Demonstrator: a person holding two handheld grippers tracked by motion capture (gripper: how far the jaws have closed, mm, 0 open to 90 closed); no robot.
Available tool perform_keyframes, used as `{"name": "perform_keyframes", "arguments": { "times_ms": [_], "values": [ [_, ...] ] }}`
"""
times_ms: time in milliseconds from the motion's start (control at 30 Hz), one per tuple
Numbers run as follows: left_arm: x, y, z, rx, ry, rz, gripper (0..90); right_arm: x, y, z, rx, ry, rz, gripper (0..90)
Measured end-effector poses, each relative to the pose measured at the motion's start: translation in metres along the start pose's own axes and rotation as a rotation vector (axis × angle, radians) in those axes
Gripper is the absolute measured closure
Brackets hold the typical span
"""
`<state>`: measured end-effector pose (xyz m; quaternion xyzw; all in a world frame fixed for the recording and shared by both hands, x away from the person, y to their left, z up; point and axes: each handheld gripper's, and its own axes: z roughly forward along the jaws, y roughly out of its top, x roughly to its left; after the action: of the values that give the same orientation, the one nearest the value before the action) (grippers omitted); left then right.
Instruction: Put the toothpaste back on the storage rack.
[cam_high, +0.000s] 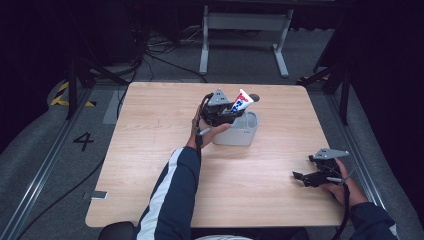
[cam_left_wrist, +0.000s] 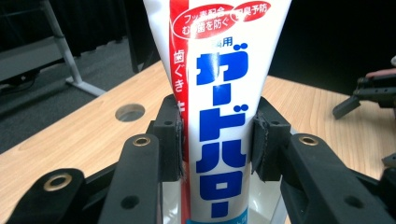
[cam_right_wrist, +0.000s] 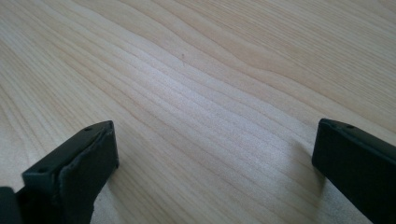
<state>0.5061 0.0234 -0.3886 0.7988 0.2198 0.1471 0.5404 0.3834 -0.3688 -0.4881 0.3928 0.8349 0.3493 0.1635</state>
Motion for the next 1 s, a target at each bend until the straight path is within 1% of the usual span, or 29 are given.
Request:
{"name": "perform_keyframes", "arguments": {
  "times_ms": [33, 100, 200, 300, 333, 467, 600, 633, 667, 733, 800, 933, 1000],
  "values": [
    [0.000, 0.000, 0.001, 0.004, 0.002, 0.008, 61.7, 0.000, 0.000, 0.000, -0.001, -0.001, -0.002, 0.5],
    [-0.002, -0.001, 0.002, 0.016, -0.005, 0.004, 61.6, 0.000, 0.000, 0.000, -0.001, -0.001, -0.003, 0.5],
    [-0.003, 0.000, 0.003, 0.032, -0.006, 0.019, 61.3, 0.000, 0.000, 0.000, 0.000, 0.000, 0.000, 0.5],
    [-0.004, 0.000, 0.004, 0.056, -0.002, 0.026, 60.7, 0.000, 0.000, 0.000, 0.000, 0.000, 0.000, 0.5],
    [-0.004, 0.001, 0.005, 0.064, 0.001, 0.037, 60.6, 0.000, 0.000, 0.000, 0.000, 0.000, 0.000, 0.5],
    [-0.005, 0.000, 0.006, 0.098, 0.006, 0.041, 58.0, 0.000, 0.000, 0.000, 0.000, 0.000, 0.000, 0.5],
    [-0.006, -0.001, 0.012, 0.181, 0.017, 0.092, 56.8, 0.000, 0.000, 0.000, 0.000, 0.000, 0.000, 0.5],
    [-0.007, -0.002, 0.013, 0.191, 0.020, 0.093, 56.7, 0.000, 0.000, 0.000, 0.000, 0.000, 0.000, 0.5],
    [-0.006, -0.003, 0.014, 0.206, 0.019, 0.106, 56.7, 0.000, 0.000, 0.000, 0.000, 0.000, 0.000, 0.5],
    [-0.006, -0.005, 0.015, 0.217, 0.012, 0.100, 56.3, 0.000, 0.000, 0.000, 0.000, 0.000, 0.000, 0.5],
    [-0.006, -0.005, 0.016, 0.216, 0.013, 0.099, 55.1, 0.000, 0.000, 0.000, 0.000, 0.000, 0.000, 0.5],
    [-0.006, -0.004, 0.016, 0.235, 0.023, 0.119, 53.4, 0.000, 0.000, 0.000, 0.000, 0.000, 0.000, 0.5],
    [-0.007, -0.003, 0.017, 0.240, 0.030, 0.115, 50.3, 0.000, 0.000, 0.000, 0.000, 0.000, 0.000, 0.5]
  ]
}}
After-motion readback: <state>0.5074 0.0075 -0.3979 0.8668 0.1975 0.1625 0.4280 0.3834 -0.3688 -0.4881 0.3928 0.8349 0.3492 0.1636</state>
